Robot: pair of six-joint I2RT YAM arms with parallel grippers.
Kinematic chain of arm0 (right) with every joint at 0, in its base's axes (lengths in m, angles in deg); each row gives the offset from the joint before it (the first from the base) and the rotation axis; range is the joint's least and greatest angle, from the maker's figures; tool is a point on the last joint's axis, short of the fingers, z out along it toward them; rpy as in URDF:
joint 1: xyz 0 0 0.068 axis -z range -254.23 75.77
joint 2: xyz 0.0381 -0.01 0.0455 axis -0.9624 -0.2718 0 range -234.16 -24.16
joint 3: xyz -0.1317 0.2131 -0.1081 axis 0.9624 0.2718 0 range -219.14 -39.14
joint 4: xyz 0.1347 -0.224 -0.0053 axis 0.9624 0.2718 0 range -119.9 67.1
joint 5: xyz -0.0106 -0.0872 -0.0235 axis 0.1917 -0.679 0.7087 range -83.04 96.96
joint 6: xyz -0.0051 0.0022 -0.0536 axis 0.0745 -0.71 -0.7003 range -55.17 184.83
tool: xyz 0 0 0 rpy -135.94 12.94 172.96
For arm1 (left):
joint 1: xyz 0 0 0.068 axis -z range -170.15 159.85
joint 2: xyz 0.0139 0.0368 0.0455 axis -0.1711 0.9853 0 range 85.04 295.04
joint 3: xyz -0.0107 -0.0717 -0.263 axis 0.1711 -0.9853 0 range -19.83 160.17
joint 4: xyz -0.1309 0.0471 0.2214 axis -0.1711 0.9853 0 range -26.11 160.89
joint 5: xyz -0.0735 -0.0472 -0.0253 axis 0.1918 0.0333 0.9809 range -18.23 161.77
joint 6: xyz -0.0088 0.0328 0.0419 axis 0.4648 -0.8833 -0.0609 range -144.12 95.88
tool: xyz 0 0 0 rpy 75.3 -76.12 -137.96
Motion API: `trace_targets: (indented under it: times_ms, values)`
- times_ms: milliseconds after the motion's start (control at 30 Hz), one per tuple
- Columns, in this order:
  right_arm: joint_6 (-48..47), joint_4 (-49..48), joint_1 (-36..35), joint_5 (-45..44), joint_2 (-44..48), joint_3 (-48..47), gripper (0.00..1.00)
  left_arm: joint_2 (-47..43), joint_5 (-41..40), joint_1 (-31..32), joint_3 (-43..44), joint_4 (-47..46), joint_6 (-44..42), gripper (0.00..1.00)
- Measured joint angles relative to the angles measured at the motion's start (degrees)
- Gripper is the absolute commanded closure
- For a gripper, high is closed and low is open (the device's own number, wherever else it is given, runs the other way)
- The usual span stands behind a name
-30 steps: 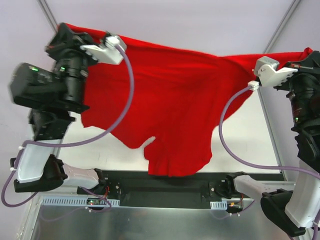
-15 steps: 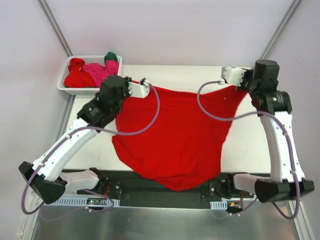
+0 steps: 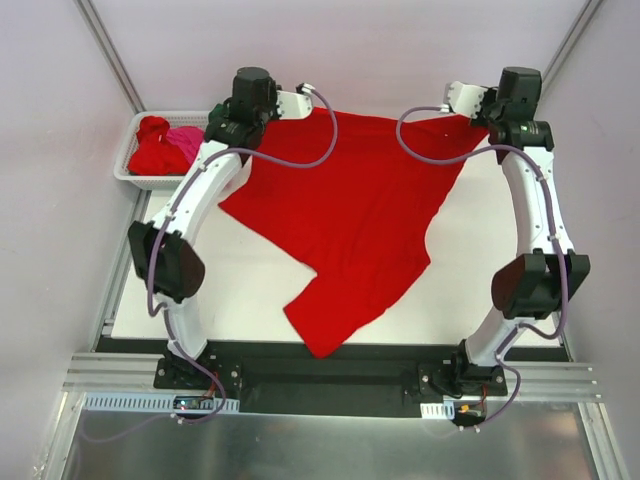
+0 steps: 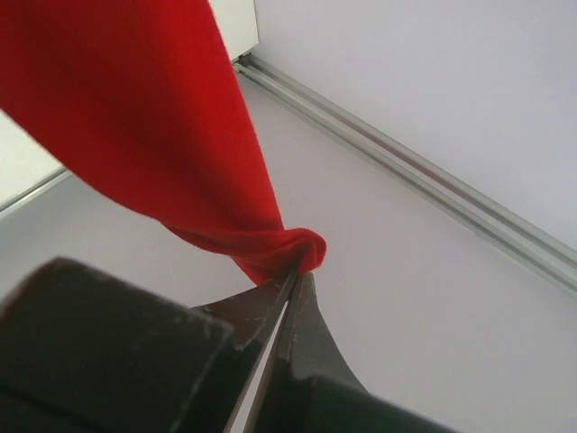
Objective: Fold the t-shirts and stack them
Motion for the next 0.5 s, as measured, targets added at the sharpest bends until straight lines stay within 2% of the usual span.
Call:
trace_targets:
  times_ms: [267, 333, 367, 400, 433, 467, 500]
  values:
    - [-3.8, -5.5, 0.0, -1.3, -4.6, -0.3, 0.99, 13.5, 1.9, -1.1, 11.5, 0.5, -3.5, 1.0]
    - [-4.7, -7.5, 0.0, -1.7, -5.8, -0.3, 0.98, 16.2, 1.9, -1.4, 14.3, 0.3, -4.4, 0.93]
    - [-5.3, -9.0, 0.0, -2.2, -6.6, -0.3, 0.96, 17.4, 1.9, -1.5, 15.5, 0.1, -4.7, 0.83]
    - [-5.8, -10.1, 0.0, -2.5, -7.2, -0.3, 0.82, 18.6, 1.9, -1.6, 16.6, -0.1, -5.3, 0.59]
    - [-6.2, -11.3, 0.0, -3.0, -8.1, -0.5, 0.66, 20.2, 1.7, -1.8, 18.0, -0.8, -5.8, 0.01]
    - [-6.6, -12.4, 0.0, -3.6, -9.1, -0.9, 0.51, 20.6, 1.7, -1.9, 18.3, -1.0, -6.2, 0.01]
    - [-7.0, -13.6, 0.0, -4.3, -10.4, -1.5, 0.07, 21.6, 1.3, -2.0, 19.0, -1.3, -6.8, 0.01]
